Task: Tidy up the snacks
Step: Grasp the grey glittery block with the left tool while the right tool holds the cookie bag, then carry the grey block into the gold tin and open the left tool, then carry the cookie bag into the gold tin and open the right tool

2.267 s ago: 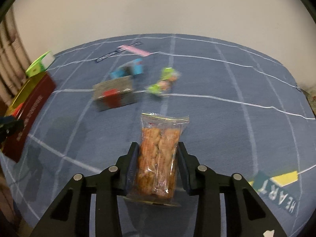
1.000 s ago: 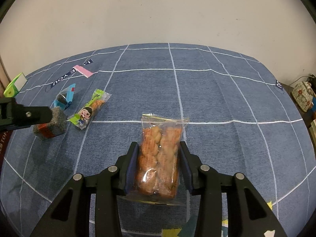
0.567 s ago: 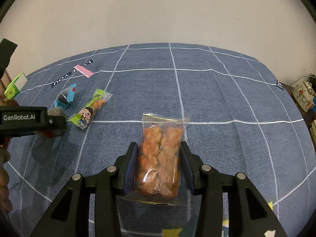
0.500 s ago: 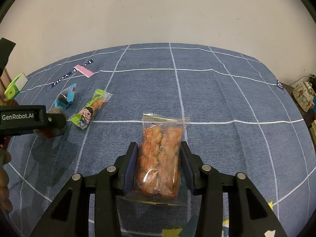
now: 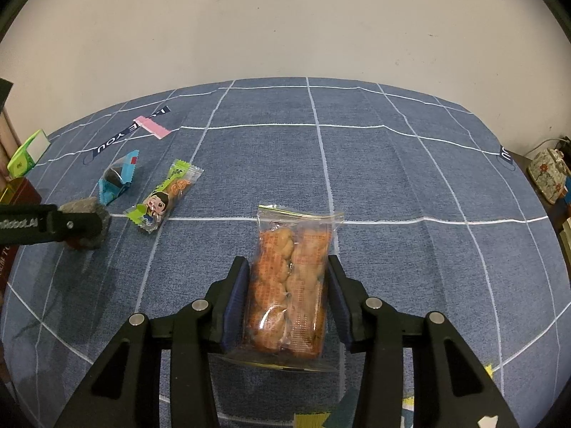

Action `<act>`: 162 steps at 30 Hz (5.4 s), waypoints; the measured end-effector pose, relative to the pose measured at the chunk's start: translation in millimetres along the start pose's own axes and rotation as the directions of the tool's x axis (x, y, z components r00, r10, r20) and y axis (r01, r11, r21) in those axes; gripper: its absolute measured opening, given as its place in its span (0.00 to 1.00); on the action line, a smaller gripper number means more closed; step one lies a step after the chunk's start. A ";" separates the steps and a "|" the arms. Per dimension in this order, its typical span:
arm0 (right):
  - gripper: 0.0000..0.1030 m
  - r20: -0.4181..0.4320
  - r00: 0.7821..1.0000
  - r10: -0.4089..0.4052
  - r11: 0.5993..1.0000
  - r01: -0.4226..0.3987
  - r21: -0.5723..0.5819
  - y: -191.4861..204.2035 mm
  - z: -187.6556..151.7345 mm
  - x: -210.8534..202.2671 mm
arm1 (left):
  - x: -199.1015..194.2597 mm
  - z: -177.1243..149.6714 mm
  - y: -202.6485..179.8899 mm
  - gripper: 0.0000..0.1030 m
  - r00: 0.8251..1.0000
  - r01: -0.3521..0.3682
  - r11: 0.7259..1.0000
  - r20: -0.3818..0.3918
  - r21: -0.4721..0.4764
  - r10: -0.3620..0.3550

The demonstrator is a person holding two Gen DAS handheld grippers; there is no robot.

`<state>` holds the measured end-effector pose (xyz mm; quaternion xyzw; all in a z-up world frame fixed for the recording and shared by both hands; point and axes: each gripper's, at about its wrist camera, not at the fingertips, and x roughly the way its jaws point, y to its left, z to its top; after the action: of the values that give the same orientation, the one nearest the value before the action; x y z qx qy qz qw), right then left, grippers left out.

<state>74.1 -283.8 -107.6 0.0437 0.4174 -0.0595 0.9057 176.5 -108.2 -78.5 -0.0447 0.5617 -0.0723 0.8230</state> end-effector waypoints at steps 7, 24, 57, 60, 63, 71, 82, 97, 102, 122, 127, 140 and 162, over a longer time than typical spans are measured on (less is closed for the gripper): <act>0.41 0.000 1.000 -0.003 1.000 0.003 -0.003 0.9 0.1 0.4 | -20.8 -8.2 4.6 0.59 0.999 0.003 1.000 0.033 0.027 -0.004; 0.41 0.000 1.000 -0.007 1.000 0.007 -0.009 0.8 -0.2 0.6 | -85.5 -16.4 50.2 0.59 0.996 -0.039 0.999 0.083 0.019 0.037; 0.40 0.002 1.000 -0.014 1.000 0.014 -0.018 0.4 -0.1 0.2 | -91.1 25.5 258.9 0.59 0.957 -0.289 0.956 0.014 -0.040 0.290; 0.40 0.002 1.000 -0.014 1.000 0.014 -0.018 1.3 -0.1 0.2 | -79.2 26.3 266.7 0.59 0.957 -0.291 0.956 -0.010 -0.038 0.291; 0.40 0.002 1.000 -0.014 1.000 0.014 -0.018 1.1 -0.1 0.1 | -68.7 27.0 273.8 0.59 0.952 -0.307 0.951 -0.026 -0.038 0.306; 0.40 0.002 1.000 -0.019 1.000 0.019 -0.019 0.6 -0.4 0.5 | -49.7 22.3 284.8 0.59 0.952 -0.301 0.952 -0.076 -0.051 0.297; 0.40 0.003 1.000 -0.019 1.000 0.019 -0.021 0.6 -0.8 1.0 | -44.1 21.3 282.2 0.59 0.945 -0.320 0.947 -0.082 -0.041 0.316; 0.40 0.002 1.000 -0.020 1.000 0.020 -0.022 0.7 -0.8 0.9 | -61.5 18.2 276.0 0.63 0.938 -0.344 0.939 -0.047 -0.018 0.343; 0.40 0.002 1.000 -0.020 1.000 0.020 -0.022 0.7 -1.0 0.9 | -75.9 16.2 273.2 0.63 0.944 -0.329 0.944 -0.022 -0.021 0.329; 0.40 -0.001 1.000 -0.017 1.000 0.017 -0.021 0.1 0.6 0.5 | -150.4 -40.8 275.8 0.63 0.927 -0.338 0.933 0.125 -0.121 0.353; 0.36 0.000 1.000 -0.018 0.999 0.018 -0.028 0.5 1.8 0.6 | -161.0 -61.7 285.2 0.63 0.904 -0.386 0.911 0.136 -0.147 0.405; 0.33 -0.021 0.997 -0.077 0.997 0.076 -0.016 12.4 4.4 -4.8 | -168.3 -94.9 306.6 0.63 0.884 -0.421 0.882 0.121 -0.213 0.451; 0.33 -0.020 0.972 0.233 0.954 -0.233 -0.188 193.1 27.9 -83.5 | -177.8 -125.4 336.4 0.63 0.878 -0.424 0.855 0.096 -0.298 0.469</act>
<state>69.0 -90.5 -20.3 0.0063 0.4122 0.0876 0.9069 19.2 254.4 -13.1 -0.0294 0.4908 0.2019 0.8471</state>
